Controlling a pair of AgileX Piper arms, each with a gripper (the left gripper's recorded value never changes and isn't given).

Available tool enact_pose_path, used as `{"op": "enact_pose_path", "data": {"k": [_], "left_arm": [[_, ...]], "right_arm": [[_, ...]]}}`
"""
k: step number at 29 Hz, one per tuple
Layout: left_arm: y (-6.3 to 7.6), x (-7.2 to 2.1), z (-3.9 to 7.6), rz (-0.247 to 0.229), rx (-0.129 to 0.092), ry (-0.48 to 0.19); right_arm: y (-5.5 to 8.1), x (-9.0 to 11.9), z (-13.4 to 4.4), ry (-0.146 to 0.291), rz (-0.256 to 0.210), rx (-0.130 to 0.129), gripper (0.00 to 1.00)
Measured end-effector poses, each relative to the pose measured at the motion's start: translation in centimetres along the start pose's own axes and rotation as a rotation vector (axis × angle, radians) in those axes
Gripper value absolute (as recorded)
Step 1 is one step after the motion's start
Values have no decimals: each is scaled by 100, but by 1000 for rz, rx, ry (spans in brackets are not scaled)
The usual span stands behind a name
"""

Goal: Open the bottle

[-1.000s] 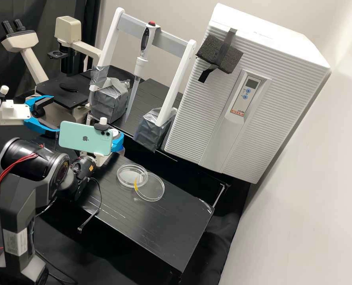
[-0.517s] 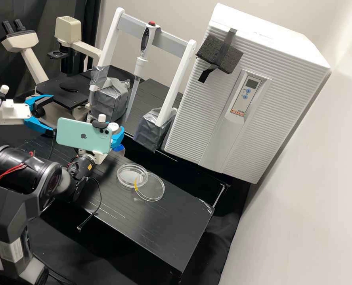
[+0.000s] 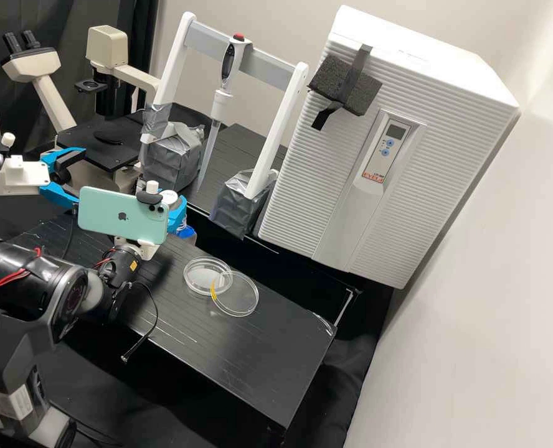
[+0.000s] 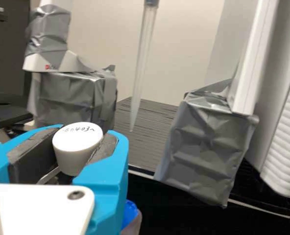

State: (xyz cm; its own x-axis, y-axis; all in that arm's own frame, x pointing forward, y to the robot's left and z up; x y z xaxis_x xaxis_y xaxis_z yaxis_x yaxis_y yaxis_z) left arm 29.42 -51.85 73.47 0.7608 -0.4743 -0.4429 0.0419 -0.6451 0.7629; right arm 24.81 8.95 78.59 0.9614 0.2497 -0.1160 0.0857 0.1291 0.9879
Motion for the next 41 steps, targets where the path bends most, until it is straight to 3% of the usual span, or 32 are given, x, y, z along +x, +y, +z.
{"op": "enact_pose_path", "data": {"k": [4,11,15,26,34,41], "left_arm": [[-2,0,-1,-2,0,1],[-11,25,6,-26,4,4],[-9,40,19,-30,6,0],[28,82,40,-16,14,-12],[26,89,61,-17,21,-19],[15,88,81,-20,20,-24]], "right_arm": [[-1,-113,-50,25,-7,-2,0],[-49,-338,-121,59,-29,44,0],[-130,-458,-125,65,-66,47,0],[-292,-665,-4,16,-141,52,0],[-321,-671,40,-11,-152,56,0],[-288,-624,122,-47,-122,54,0]]}}
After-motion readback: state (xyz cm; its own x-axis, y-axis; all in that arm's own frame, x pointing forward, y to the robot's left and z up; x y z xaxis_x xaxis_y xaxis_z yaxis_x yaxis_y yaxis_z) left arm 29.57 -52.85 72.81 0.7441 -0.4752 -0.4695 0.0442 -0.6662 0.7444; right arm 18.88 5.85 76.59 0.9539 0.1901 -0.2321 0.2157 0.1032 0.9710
